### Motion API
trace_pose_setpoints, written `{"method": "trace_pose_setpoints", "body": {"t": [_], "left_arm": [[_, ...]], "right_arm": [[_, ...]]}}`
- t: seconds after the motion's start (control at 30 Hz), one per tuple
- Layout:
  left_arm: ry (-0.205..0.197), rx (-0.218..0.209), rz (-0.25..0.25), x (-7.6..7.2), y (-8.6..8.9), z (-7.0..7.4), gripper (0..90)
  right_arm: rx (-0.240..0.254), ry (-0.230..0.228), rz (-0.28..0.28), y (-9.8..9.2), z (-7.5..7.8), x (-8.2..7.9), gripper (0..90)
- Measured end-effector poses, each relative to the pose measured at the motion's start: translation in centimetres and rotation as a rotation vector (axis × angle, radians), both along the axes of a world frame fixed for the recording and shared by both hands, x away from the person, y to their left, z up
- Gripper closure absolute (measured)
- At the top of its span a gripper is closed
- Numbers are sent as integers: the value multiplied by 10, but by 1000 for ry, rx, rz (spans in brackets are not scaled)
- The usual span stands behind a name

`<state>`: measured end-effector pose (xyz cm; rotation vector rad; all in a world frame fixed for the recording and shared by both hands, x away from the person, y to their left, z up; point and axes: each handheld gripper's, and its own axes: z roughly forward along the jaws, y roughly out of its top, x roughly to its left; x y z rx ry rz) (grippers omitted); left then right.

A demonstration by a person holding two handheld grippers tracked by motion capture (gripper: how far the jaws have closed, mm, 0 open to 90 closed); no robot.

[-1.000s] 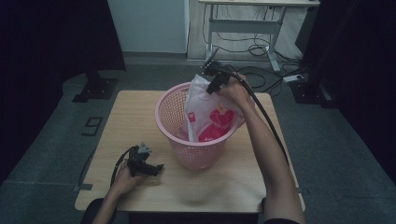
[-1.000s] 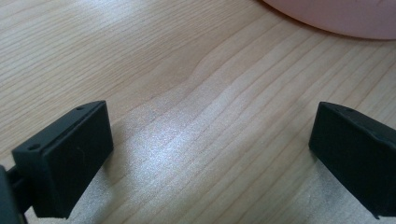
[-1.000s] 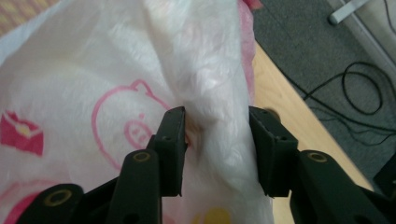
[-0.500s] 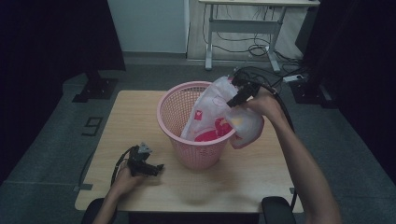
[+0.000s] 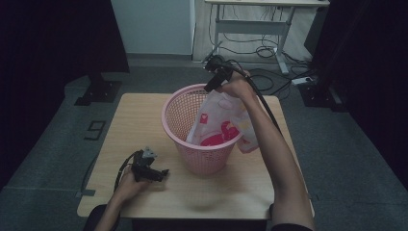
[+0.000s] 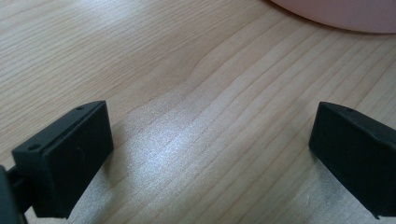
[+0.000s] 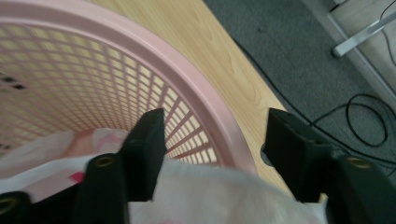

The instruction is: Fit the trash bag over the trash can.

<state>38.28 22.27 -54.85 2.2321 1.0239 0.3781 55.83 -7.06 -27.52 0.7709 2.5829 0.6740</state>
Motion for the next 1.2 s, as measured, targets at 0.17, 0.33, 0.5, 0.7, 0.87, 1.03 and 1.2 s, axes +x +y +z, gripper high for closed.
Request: {"method": "trace_pose_setpoints", "body": {"t": [0.17,0.33,0.5,0.7,0.87,1.03,1.2], "left_arm": [[0,0,0,0,0,0,0],[1,1,-2,0,0,0,0],[1,2,-4,0,0,0,0],[0,0,-1,0,0,0,0],[0,1,-1,0,0,0,0],[0,2,0,0,0,0,0],[23,19,-13,1,1,3,0]], "right_arm": [[-83,53,-39,-11,-17,13,504],[-55,90,-79,-47,-20,5,494],[1,128,-121,-83,-23,-18,429],[88,147,-161,-114,-24,-53,351],[109,113,-215,-116,-23,-103,276],[66,56,-160,-103,-20,-134,223],[136,43,-130,-111,-6,-126,263]]}}
